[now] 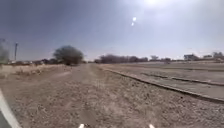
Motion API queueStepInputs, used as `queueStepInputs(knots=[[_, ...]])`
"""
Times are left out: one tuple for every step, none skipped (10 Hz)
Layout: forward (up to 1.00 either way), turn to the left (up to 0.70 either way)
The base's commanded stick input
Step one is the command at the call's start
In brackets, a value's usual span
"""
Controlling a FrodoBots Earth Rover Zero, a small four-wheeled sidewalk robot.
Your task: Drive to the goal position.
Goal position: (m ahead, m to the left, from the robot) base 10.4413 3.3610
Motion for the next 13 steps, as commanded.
queueStepInputs(knots=[[0.7,0.0],[0.7,0.0],[0.7,0.0],[0.7,0.0],[0.7,0.0],[0.7,0.0],[0.7,0.0],[0.7,0.0],[0.7,0.0],[0.7,0.0],[0.7,0.0],[0.7,0.35],[0.7,0.35]])
